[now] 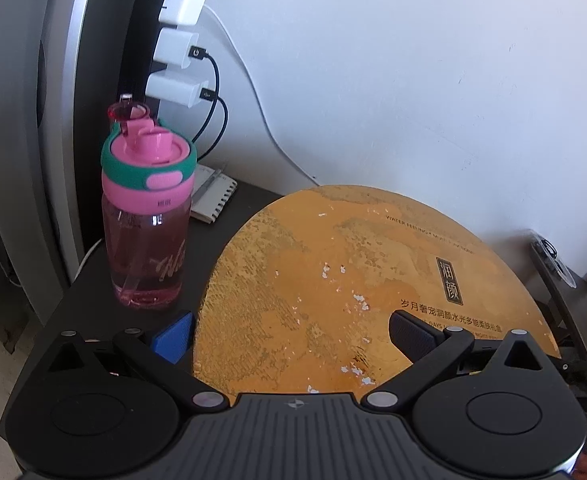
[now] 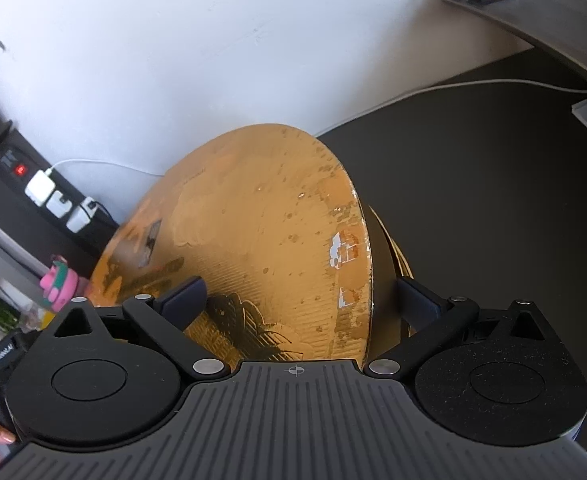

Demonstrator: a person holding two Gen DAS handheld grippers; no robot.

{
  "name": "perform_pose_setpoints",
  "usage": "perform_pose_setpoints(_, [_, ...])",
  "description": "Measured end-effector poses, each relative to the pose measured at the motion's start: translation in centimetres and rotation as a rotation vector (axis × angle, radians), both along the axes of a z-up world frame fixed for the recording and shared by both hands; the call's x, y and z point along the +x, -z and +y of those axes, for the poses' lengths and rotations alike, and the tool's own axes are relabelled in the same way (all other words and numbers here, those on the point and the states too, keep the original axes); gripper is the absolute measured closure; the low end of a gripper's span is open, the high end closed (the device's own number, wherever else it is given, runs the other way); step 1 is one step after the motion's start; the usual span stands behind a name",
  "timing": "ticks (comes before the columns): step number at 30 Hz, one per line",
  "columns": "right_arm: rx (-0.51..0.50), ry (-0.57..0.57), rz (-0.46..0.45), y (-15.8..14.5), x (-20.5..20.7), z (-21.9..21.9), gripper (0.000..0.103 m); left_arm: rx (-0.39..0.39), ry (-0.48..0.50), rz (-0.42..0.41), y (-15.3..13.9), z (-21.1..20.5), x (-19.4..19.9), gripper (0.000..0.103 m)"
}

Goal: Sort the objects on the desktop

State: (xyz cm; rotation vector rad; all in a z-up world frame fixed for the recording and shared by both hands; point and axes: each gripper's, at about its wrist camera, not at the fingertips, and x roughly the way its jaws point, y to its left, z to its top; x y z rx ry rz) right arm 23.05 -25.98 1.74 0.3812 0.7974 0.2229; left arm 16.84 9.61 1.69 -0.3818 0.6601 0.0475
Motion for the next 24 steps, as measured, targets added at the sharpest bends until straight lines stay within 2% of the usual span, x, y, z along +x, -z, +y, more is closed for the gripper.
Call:
perform_pose_setpoints(3, [0.043,-0.006,0.007,0.2,0.2,-0.6,0.0,-0.01,0.022,0.011,0.8,0.5,0.2,0.001])
perform_pose_setpoints(6, [0.091,0.008,0.026,0.1,0.2,-1.2,0.001,-0.085,0.029,0.047,2.2,1.7,0.3,0.001])
perform_pose_setpoints(9, [0.065,-0.008,0.018,-0.2,-0.6,-0.9,0.001,-0.123,0.047,0.031,2.8,2.3,-0.5,0.001])
perform_pose_setpoints(15, [-0.043,0.023,-0.044,-1.3,-2.6,-0.2,0.001,-0.102,0.047,-0.071,2.5,2.8,-2.8,0.001])
perform_pose_setpoints(19, [-0.07,0.045,-0.103,-2.1,-4.3,-0.9,0.001,-0.141,0.027,-0.033,4.0,3.4,-2.5,0.001])
perform_pose_setpoints(24, [-0.029,0.058,-0.078,-1.2,-4.7,-1.8,0.001,-0.24,0.038,-0.008,5.6,3.8,-2.0,0.001])
